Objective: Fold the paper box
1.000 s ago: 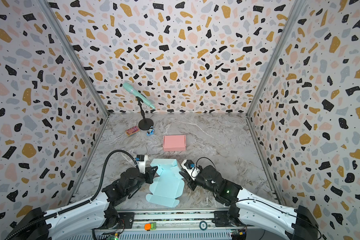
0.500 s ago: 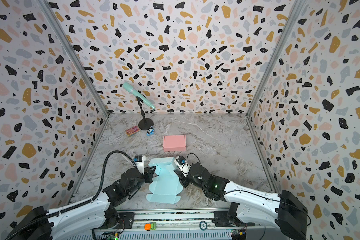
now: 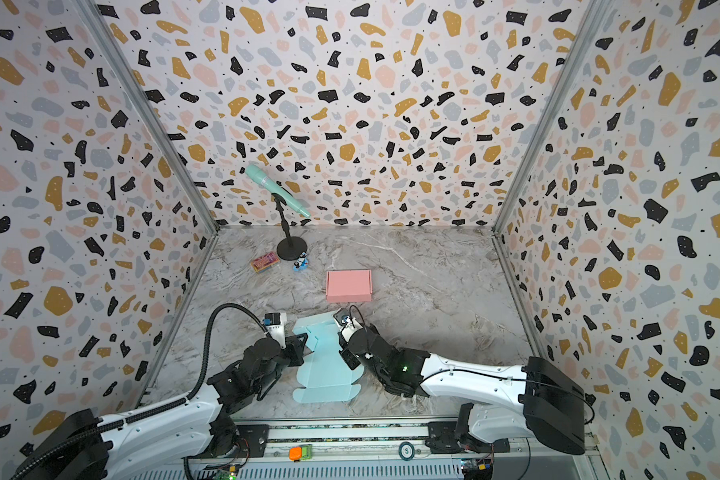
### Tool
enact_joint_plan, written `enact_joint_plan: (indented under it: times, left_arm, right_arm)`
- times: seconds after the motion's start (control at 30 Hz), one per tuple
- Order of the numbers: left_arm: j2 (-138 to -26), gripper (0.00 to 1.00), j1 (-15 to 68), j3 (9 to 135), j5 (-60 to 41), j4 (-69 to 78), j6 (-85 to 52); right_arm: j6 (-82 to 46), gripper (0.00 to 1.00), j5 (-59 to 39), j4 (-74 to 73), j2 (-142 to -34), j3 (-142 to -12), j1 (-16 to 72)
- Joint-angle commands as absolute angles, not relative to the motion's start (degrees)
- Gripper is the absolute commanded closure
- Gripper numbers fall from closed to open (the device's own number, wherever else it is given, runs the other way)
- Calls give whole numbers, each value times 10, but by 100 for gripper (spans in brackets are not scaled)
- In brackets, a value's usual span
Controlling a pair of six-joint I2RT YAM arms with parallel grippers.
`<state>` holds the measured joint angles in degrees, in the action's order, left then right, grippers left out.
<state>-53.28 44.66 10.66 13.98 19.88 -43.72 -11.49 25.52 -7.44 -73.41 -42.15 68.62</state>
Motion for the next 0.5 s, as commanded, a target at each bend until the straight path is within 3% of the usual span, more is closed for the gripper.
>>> enact_joint_plan:
  times: [0.0, 0.47]
  left_arm:
    - [-531, 91, 451, 109, 124, 259, -443]
    - [-552, 91, 451, 98, 132, 299, -470]
  right_arm:
    - [-124, 66, 321, -43, -764, -469, 703]
    - [-104, 68, 440, 18, -884, -566, 729]
